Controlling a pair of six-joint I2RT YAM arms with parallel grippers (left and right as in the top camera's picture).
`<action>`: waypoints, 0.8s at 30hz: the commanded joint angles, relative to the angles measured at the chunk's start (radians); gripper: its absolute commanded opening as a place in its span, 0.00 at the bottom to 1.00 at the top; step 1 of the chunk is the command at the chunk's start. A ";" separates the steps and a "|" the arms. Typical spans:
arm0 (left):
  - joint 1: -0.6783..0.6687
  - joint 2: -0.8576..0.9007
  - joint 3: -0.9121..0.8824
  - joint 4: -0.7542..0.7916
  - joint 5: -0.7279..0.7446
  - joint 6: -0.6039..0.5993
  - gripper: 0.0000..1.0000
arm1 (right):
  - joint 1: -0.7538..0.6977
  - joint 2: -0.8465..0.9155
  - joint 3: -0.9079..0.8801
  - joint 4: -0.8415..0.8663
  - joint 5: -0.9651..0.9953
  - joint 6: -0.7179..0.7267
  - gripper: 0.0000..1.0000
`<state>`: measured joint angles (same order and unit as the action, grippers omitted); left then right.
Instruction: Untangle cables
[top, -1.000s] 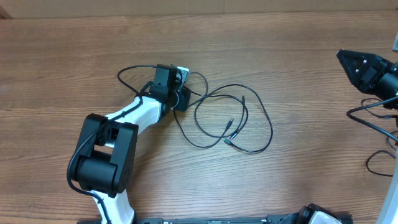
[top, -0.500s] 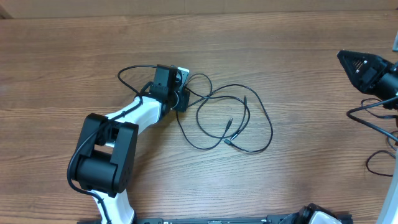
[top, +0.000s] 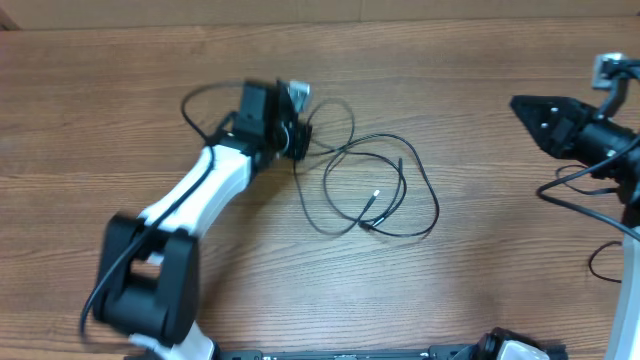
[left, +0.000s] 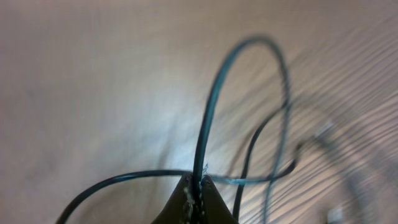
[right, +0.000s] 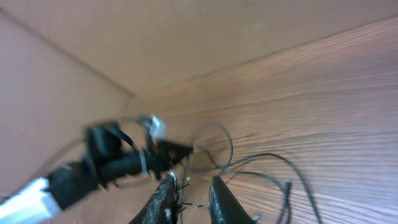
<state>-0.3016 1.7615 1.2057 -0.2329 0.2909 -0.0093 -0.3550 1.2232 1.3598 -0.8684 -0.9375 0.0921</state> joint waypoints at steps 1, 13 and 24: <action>-0.001 -0.171 0.076 0.002 0.082 -0.033 0.04 | 0.058 -0.003 0.023 -0.005 0.025 -0.018 0.21; -0.001 -0.420 0.076 0.030 0.269 -0.077 0.04 | 0.246 -0.003 0.022 -0.032 0.058 -0.022 0.38; -0.002 -0.467 0.076 0.172 0.452 -0.210 0.04 | 0.413 -0.002 0.022 -0.035 0.093 -0.022 0.65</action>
<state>-0.3016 1.3128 1.2743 -0.0853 0.6464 -0.1577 0.0170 1.2232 1.3598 -0.9077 -0.8780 0.0753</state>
